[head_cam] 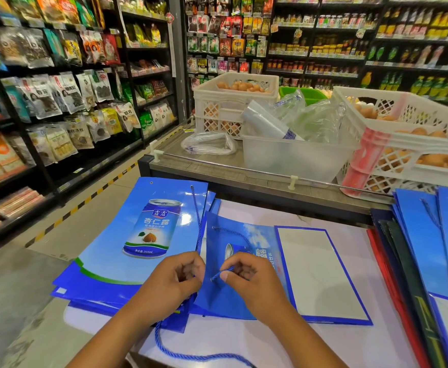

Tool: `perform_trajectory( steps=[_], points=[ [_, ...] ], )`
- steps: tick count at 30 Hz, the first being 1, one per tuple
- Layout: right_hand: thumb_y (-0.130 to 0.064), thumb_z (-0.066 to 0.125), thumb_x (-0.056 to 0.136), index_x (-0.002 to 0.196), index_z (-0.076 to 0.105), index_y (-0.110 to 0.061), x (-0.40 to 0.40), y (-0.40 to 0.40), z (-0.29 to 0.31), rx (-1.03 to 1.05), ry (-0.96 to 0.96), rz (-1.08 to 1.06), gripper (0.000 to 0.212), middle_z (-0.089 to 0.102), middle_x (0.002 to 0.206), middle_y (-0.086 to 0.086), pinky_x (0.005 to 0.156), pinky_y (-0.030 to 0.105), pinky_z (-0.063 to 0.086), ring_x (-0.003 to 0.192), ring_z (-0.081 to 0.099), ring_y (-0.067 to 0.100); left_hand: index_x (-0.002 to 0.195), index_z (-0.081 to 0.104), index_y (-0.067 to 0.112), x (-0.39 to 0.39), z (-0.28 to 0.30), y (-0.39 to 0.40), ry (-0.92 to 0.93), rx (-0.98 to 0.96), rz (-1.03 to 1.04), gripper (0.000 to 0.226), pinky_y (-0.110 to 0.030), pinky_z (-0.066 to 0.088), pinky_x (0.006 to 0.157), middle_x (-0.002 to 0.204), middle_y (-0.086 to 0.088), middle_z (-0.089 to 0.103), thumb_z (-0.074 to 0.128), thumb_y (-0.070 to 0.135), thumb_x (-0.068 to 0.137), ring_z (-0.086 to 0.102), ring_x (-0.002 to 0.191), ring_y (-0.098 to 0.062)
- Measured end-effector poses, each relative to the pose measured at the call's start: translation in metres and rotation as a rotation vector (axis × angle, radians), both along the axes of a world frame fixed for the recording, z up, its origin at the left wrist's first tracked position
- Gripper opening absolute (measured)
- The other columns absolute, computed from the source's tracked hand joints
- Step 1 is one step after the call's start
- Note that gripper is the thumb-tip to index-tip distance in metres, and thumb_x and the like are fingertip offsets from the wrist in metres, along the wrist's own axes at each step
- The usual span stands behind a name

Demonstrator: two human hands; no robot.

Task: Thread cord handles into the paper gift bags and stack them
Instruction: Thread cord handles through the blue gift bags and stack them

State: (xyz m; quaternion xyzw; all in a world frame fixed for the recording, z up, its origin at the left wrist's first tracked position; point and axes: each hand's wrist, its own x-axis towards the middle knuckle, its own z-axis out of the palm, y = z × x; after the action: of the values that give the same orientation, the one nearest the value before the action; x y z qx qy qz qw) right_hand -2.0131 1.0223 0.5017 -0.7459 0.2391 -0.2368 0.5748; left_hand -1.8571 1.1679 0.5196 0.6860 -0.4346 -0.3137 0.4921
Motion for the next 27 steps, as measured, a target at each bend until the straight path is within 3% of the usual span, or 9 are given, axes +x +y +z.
perform_trajectory(
  steps=[3, 8, 10, 13, 15, 18, 20, 23, 27],
  points=[
    [-0.014, 0.077, 0.091, 0.085, 0.076, -0.03, -0.001, 0.0, 0.0, -0.019, -0.007, -0.011, 0.017, 0.072, 0.084, 0.003, 0.073, 0.03, 0.056, 0.075, 0.064, 0.015, 0.098, 0.059, 0.018, -0.003, -0.001, 0.002, 0.09, -0.063, 0.026, 0.007, -0.036, 0.046, 0.063, 0.067, -0.005, 0.057, 0.063, 0.013, 0.101, 0.053, 0.062, -0.02],
    [-0.018, 0.076, 0.092, 0.091, 0.074, -0.033, -0.003, 0.004, 0.0, -0.165, 0.02, 0.0, 0.015, 0.069, 0.086, -0.003, 0.073, 0.031, 0.057, 0.077, 0.064, 0.017, 0.124, 0.061, 0.034, -0.005, -0.007, 0.002, -0.002, -0.08, 0.016, 0.039, -0.035, 0.05, 0.065, 0.074, -0.004, 0.059, 0.072, 0.011, 0.095, 0.052, 0.066, -0.019],
    [-0.03, 0.078, 0.089, 0.102, 0.07, -0.037, -0.008, 0.005, 0.005, -0.332, 0.077, 0.068, 0.017, 0.063, 0.098, -0.015, 0.082, 0.021, 0.052, 0.092, 0.062, 0.009, 0.122, 0.067, 0.032, -0.002, -0.008, 0.002, 0.002, -0.103, 0.032, 0.036, -0.036, 0.047, 0.064, 0.075, -0.012, 0.056, 0.07, 0.007, 0.096, 0.051, 0.065, -0.02],
    [-0.06, 0.076, 0.079, 0.132, 0.051, -0.048, -0.019, 0.006, 0.018, -0.598, 0.309, 0.23, 0.06, 0.043, 0.121, -0.03, 0.103, 0.017, 0.039, 0.122, 0.043, -0.003, 0.107, 0.077, 0.025, 0.002, -0.009, 0.001, 0.026, -0.135, 0.068, 0.025, -0.031, 0.04, 0.061, 0.068, -0.011, 0.048, 0.069, 0.004, 0.095, 0.045, 0.063, -0.019],
    [-0.068, 0.071, 0.078, 0.146, 0.033, -0.052, -0.027, 0.005, 0.026, -0.754, 0.429, 0.28, 0.08, 0.031, 0.134, -0.033, 0.111, 0.016, 0.03, 0.131, 0.031, -0.007, 0.098, 0.08, 0.019, 0.003, -0.008, 0.002, 0.083, -0.146, 0.114, 0.022, -0.025, 0.038, 0.057, 0.064, -0.006, 0.047, 0.069, 0.0, 0.095, 0.045, 0.061, -0.017],
    [-0.067, 0.062, 0.086, 0.155, 0.023, -0.048, -0.042, 0.005, 0.028, -0.887, 0.495, 0.233, 0.081, 0.019, 0.153, -0.029, 0.115, 0.015, 0.018, 0.143, 0.019, -0.002, 0.092, 0.081, 0.013, 0.005, -0.008, 0.004, 0.16, -0.172, 0.153, 0.023, -0.021, 0.039, 0.054, 0.062, -0.005, 0.05, 0.068, -0.005, 0.093, 0.045, 0.057, -0.015],
    [-0.064, 0.056, 0.09, 0.156, 0.026, -0.046, -0.052, 0.007, 0.021, -0.903, 0.473, 0.197, 0.074, 0.021, 0.155, -0.027, 0.116, 0.015, 0.025, 0.146, 0.019, -0.001, 0.091, 0.082, 0.013, 0.007, -0.008, 0.004, 0.173, -0.181, 0.157, 0.023, -0.021, 0.039, 0.053, 0.06, -0.005, 0.051, 0.068, -0.006, 0.092, 0.045, 0.056, -0.015],
    [-0.046, 0.065, 0.083, 0.148, 0.043, -0.041, -0.063, 0.012, 0.013, -1.019, 0.45, 0.165, 0.068, 0.043, 0.145, -0.019, 0.094, 0.019, 0.052, 0.133, 0.043, 0.004, 0.089, 0.082, 0.012, 0.01, -0.008, 0.003, 0.196, -0.195, 0.155, 0.021, -0.021, 0.037, 0.051, 0.055, -0.002, 0.048, 0.071, -0.005, 0.09, 0.042, 0.051, -0.014],
    [-0.029, 0.084, 0.068, 0.127, 0.059, -0.033, -0.065, 0.015, 0.018, -1.146, 0.35, 0.068, 0.064, 0.066, 0.122, -0.012, 0.069, 0.018, 0.059, 0.107, 0.066, 0.009, 0.089, 0.083, 0.013, 0.008, -0.008, 0.006, 0.276, -0.245, 0.208, 0.022, -0.019, 0.029, 0.046, 0.054, -0.004, 0.046, 0.069, -0.004, 0.092, 0.035, 0.048, -0.015]
  ],
)
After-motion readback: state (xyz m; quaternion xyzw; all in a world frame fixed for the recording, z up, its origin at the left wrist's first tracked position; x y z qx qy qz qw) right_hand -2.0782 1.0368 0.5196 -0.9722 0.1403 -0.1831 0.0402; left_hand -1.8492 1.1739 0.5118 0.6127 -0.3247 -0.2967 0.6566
